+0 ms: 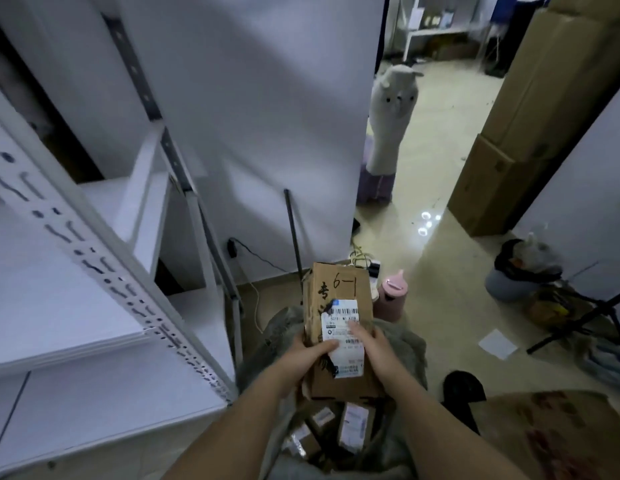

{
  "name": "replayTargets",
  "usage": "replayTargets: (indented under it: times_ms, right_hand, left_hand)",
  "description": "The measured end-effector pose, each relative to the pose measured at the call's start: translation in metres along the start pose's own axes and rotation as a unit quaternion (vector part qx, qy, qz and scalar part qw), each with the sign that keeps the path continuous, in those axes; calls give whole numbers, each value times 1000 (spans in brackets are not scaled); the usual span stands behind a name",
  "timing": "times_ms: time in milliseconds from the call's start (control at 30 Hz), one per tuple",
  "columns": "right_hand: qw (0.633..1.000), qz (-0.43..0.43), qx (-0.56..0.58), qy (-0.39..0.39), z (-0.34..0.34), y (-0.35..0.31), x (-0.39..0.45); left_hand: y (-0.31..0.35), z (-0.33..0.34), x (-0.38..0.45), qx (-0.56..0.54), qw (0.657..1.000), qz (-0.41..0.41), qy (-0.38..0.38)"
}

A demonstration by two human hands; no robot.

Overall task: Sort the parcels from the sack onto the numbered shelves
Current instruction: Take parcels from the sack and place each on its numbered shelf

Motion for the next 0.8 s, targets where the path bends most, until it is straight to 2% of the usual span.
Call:
replayTargets:
  times_ms: [233, 333, 500, 800]
  right_hand:
    - [996, -79, -20, 31, 40, -62, -39]
    - [992, -117, -8, 53, 58, -76, -67]
    - [981, -171, -7, 86, 95, -80, -127]
    - [971, -201, -64, 112, 167, -66, -214]
  left_hand:
    - [39, -28, -33, -106, 992, 67, 7]
    - [58, -41, -83, -100, 989, 110, 4]
    - [52, -71, -147, -45, 987, 155, -6]
    - [20, -128, -228, -38, 979, 201, -6]
Point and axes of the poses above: each hand's wrist, its own x-axis towards the middle knuckle, its own z-axis out of the palm, y = z × x, the point moved 8 cm from there along x, towards the middle knuckle, and after that the axes turned 1 degree about -y, right-handed, at the moved point
